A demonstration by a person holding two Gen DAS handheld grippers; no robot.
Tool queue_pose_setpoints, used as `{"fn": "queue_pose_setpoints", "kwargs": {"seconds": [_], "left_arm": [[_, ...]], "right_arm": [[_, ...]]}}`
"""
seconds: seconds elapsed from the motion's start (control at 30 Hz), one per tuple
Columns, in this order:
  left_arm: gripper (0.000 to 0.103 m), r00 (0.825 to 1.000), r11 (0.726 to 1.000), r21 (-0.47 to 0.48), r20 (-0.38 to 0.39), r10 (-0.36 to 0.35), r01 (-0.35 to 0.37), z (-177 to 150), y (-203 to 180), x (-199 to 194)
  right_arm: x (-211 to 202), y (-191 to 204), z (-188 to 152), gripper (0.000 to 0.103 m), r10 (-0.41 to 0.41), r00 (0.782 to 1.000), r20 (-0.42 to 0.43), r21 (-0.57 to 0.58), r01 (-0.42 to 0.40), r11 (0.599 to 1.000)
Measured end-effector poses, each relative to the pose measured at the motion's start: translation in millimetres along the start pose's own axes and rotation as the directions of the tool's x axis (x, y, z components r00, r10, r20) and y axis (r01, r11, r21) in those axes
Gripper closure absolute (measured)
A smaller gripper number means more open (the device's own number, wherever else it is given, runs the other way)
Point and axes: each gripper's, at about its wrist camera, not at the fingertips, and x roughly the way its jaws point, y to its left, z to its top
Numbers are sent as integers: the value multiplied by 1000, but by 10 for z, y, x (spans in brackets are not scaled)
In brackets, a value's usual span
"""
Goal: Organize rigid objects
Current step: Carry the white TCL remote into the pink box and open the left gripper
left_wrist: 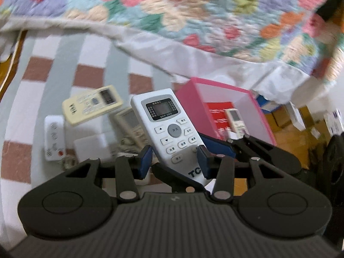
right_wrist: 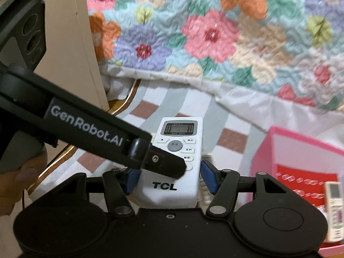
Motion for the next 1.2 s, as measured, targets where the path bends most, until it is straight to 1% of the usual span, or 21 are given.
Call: {"fn": "queue_pose_setpoints", "kwargs": {"seconds": [0.13, 0.2, 0.3, 0.4, 0.47, 0.57, 0.67, 0.77, 0.83, 0.9, 0.97, 1.03, 1.1, 1.2], "left_arm": [[60, 1000, 997, 76, -19, -19, 20, 82, -372, -18], [60, 998, 994, 106, -48, -29, 34, 143, -554, 12], [60, 996, 988, 149, -85, -34, 47, 263, -822, 92], [60, 992, 983, 173, -123, -36, 57, 415, -1054, 254], [59, 986, 984, 171, -161, -30, 58, 520, -1197, 415], [59, 978, 983, 178, -207, -14, 51, 622, -1416, 670], [59, 970, 983, 179, -241, 4, 40, 657, -1549, 942], [59, 966, 986, 161, -257, -1, 44, 605, -1585, 1174], [59, 960, 985, 165, -278, 2, 46, 582, -1616, 1332], [59, 956, 983, 181, -294, 21, 34, 577, -1653, 1470], [59, 947, 981, 192, -315, 57, 5, 572, -1658, 1599], [59, 936, 978, 205, -338, 104, -34, 552, -1652, 1744], [58, 919, 976, 206, -367, 144, -71, 535, -1618, 1911], [58, 889, 974, 202, -422, 181, -103, 533, -1579, 2140]], "right_arm": [[-294, -165, 0, 37, -37, 999, 30, 23, 36, 999], [-413, -253, -10, 38, -66, 997, 42, 34, 64, 997], [-561, -460, -5, 39, -95, 994, 51, 82, 91, 993], [-645, -702, -6, 39, -123, 991, 53, 124, 115, 986], [-665, -860, -17, 39, -141, 989, 41, 153, 133, 979], [-647, -1087, -45, 39, -170, 985, 16, 168, 165, 972], [-585, -1360, -83, 39, -154, 988, -26, 222, 156, 962], [-547, -1596, -231, 39, -125, 992, -34, 286, 130, 949], [-497, -1697, -297, 39, -118, 992, -52, 304, 128, 944], [-438, -1769, -362, 39, -111, 992, -60, 313, 124, 942], [-333, -1849, -426, 39, -85, 993, -76, 337, 106, 935], [-198, -1924, -495, 39, -54, 994, -97, 368, 87, 926], [-46, -1967, -553, 39, -31, 991, -132, 390, 81, 917], [130, -2002, -608, 39, -18, 982, -186, 379, 88, 921]]}}
